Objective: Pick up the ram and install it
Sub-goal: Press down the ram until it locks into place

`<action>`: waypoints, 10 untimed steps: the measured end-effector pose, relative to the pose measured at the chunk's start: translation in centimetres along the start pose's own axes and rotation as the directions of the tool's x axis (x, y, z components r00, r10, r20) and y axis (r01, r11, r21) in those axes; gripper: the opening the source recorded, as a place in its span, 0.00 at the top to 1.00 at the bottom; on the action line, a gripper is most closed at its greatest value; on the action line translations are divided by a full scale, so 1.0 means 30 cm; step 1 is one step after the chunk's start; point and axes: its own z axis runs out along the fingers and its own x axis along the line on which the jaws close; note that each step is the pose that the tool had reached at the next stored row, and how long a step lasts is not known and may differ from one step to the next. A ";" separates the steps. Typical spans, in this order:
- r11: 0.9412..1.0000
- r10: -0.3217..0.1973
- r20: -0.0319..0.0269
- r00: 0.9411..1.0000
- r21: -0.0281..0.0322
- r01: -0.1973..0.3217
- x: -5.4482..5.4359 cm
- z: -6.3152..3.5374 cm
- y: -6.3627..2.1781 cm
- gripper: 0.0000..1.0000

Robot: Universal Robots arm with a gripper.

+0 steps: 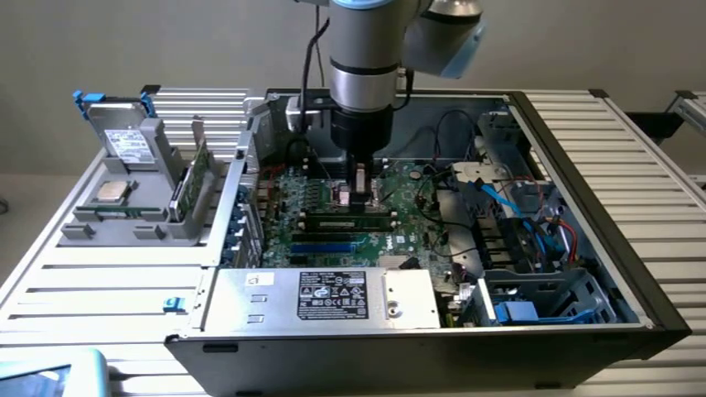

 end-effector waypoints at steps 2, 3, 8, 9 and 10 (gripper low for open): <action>1.000 0.001 0.000 1.000 0.011 -0.001 0.000 0.005 0.019 0.89; 1.000 0.001 0.000 1.000 0.015 -0.001 0.000 0.008 0.028 0.89; 0.999 0.002 0.001 1.000 0.032 -0.002 0.000 0.029 0.065 0.89; 0.999 0.003 0.001 1.000 0.033 -0.003 0.000 0.032 0.065 0.89; 0.999 0.003 0.001 1.000 0.033 -0.003 -0.001 0.035 0.066 0.89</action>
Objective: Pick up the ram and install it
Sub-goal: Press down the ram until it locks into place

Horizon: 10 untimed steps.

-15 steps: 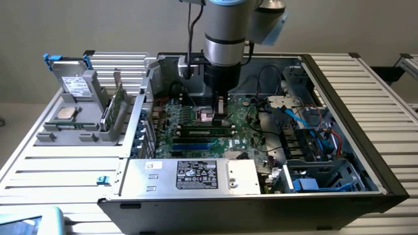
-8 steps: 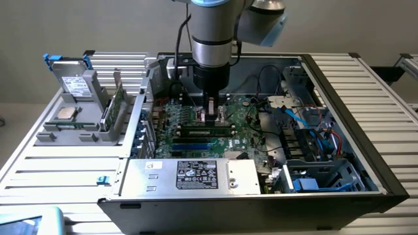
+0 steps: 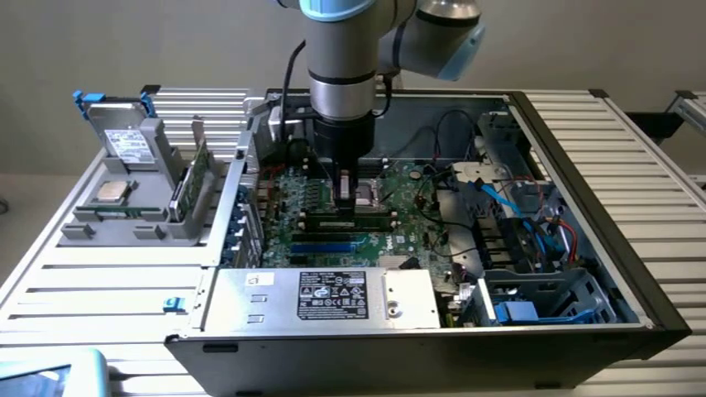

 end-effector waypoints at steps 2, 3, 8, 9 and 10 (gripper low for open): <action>1.000 0.001 0.000 1.000 0.000 -0.001 -0.006 0.004 0.000 0.89; 1.000 0.002 0.000 1.000 0.000 -0.002 -0.008 0.006 0.001 0.89; 1.000 0.005 -0.001 1.000 0.000 -0.005 -0.009 0.017 0.004 0.89; 1.000 0.006 -0.001 1.000 0.000 -0.006 -0.009 0.019 0.004 0.89; 1.000 0.007 -0.001 1.000 0.000 -0.007 -0.009 0.022 0.005 0.89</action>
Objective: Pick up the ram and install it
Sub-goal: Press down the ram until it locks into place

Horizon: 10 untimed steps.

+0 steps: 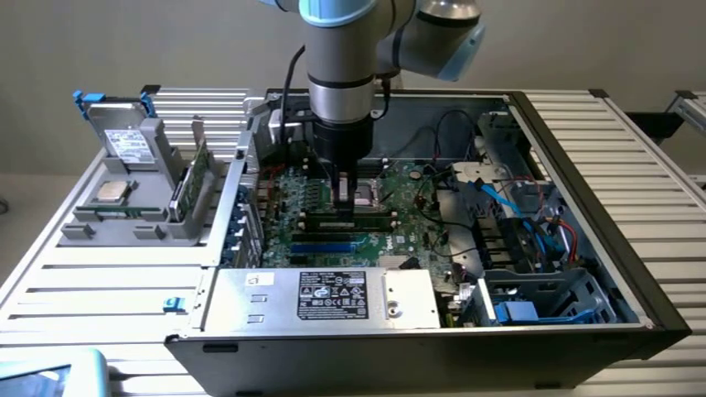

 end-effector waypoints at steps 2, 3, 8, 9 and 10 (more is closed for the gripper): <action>1.000 0.001 0.001 1.000 0.000 -0.001 -0.001 0.003 0.000 0.89; 1.000 0.001 0.001 1.000 0.000 -0.001 -0.001 0.004 0.000 0.89; 1.000 0.002 0.001 1.000 0.000 -0.002 0.002 -0.035 -0.003 0.89; 1.000 0.002 0.001 1.000 0.000 -0.002 0.003 -0.048 -0.004 0.89; 1.000 0.002 0.001 1.000 0.000 -0.002 0.003 -0.057 -0.007 0.89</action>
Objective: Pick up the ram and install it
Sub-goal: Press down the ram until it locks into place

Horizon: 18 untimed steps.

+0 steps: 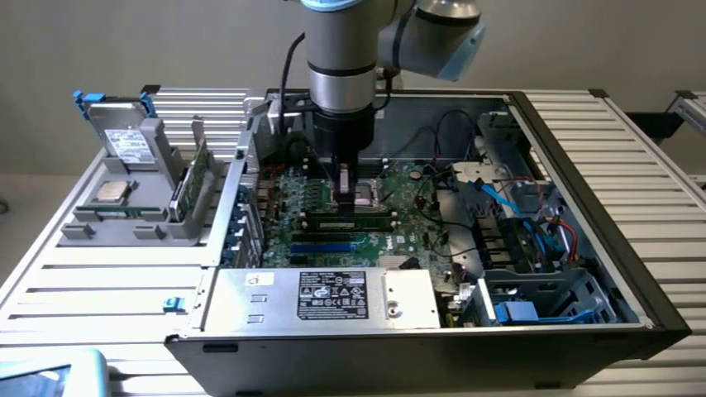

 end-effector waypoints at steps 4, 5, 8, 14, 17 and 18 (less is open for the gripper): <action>1.000 0.000 0.000 1.000 0.000 0.000 -0.002 -0.021 -0.018 0.89; 1.000 0.000 0.000 1.000 0.000 0.000 -0.003 -0.024 -0.023 0.89; 1.000 0.001 0.000 1.000 0.000 -0.001 -0.003 -0.033 -0.037 0.89; 1.000 0.001 0.000 1.000 0.000 -0.001 -0.003 -0.035 -0.048 0.89; 1.000 0.001 0.000 1.000 0.000 -0.001 -0.003 -0.034 -0.048 0.89; 1.000 0.001 0.000 1.000 0.000 -0.001 -0.003 -0.034 -0.048 0.89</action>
